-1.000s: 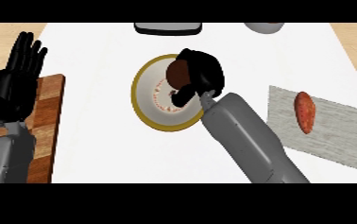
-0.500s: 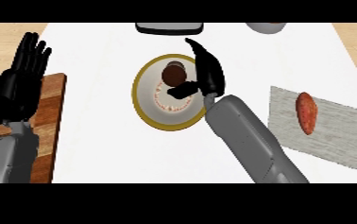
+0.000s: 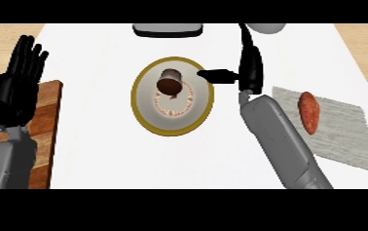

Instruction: Pick the cupcake from the placemat and place it in the bowl

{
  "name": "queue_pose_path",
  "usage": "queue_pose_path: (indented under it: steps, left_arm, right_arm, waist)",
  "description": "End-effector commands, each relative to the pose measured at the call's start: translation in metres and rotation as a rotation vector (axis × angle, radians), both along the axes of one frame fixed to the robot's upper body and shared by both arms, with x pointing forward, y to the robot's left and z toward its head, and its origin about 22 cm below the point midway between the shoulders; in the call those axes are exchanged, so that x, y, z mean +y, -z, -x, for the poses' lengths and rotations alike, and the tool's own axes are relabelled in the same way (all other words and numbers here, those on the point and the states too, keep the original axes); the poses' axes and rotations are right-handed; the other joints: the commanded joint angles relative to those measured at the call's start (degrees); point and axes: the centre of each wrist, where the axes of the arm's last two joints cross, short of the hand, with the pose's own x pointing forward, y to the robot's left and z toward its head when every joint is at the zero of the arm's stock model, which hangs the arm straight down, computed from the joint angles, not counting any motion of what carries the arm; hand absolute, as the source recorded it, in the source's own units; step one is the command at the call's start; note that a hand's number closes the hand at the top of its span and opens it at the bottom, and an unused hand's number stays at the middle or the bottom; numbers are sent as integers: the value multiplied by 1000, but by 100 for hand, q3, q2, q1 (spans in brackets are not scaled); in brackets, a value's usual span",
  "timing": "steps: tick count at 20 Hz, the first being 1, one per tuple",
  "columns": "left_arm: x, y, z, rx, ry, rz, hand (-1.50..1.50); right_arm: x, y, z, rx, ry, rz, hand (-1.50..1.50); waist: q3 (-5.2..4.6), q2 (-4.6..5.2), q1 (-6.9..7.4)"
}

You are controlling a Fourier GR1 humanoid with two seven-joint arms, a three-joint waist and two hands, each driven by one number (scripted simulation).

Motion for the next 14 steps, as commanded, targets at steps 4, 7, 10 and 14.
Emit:
queue_pose_path:
  steps: [4, 7, 10, 14]
  left_arm:
    - [4, 5, 10, 2, -19, -12, 0]
    - [1, -7, 14, -1, -17, 4, 0]
    - [7, 5, 8, -13, -13, 4, 0]
    - [11, -3, 8, -7, -7, 3, 0]
  right_arm:
    - [-90, -2, 11, -67, 75, -118, -150]
    - [-145, 26, 41, -79, 73, -120, -150]
    - [-182, 24, 53, -91, 53, -144, -150]
    - [-234, 30, 68, -92, 40, -167, -150]
  waist:
    - [-1, -6, -27]
    - [4, -11, -39]
    - [0, -5, -52]
    - [1, 1, -23]
